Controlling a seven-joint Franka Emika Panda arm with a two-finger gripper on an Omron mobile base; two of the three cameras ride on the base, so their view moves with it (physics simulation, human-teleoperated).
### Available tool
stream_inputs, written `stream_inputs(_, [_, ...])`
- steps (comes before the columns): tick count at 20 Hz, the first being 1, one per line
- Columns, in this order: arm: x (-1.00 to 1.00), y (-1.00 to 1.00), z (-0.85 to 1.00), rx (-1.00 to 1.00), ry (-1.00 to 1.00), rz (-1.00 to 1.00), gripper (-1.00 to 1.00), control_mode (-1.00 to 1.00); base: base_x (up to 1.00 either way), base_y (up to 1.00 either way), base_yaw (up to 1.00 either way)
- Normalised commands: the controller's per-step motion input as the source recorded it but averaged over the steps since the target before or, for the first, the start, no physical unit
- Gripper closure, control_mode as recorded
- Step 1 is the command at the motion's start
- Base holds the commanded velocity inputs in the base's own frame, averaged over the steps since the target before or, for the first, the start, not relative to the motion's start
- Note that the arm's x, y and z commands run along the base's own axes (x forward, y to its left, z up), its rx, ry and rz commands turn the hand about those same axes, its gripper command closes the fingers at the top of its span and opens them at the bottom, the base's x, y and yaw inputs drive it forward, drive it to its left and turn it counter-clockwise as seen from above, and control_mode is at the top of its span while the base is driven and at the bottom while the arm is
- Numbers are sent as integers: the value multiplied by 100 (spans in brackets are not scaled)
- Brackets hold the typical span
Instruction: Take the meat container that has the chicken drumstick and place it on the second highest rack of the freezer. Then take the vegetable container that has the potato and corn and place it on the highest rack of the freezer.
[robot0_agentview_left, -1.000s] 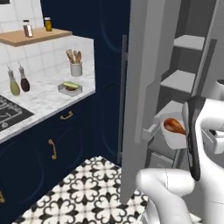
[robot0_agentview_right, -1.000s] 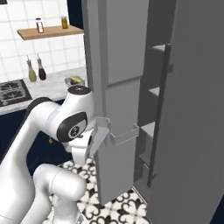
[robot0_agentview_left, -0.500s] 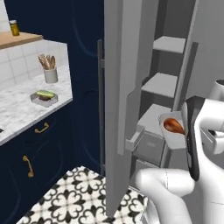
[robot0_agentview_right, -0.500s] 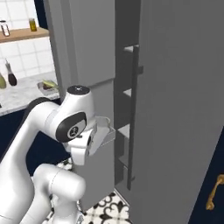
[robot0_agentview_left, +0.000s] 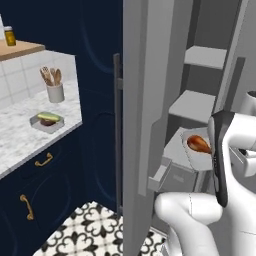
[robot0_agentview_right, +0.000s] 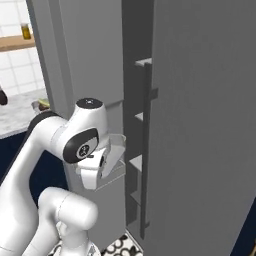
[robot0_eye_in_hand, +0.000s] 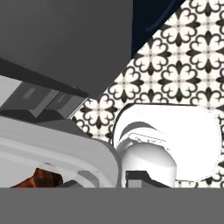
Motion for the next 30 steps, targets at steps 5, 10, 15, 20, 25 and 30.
stream_inputs(5, [0, 0, 2, 1, -6, -1, 100, -100, 22, 0, -1])
stream_inputs(10, [2, 0, 1, 2, -39, -8, 100, -100, 0, 0, 0])
stream_inputs(15, [55, 24, 0, 0, -27, -18, 100, -100, 0, 0, 0])
stream_inputs(20, [83, 14, 0, 0, -8, -26, 100, -100, 0, 0, 0])
stream_inputs(25, [90, 0, -6, 2, 0, -20, 100, -100, 0, 0, 0])
stream_inputs(30, [61, -13, -14, 0, 0, -8, 100, -100, 0, 0, 0])
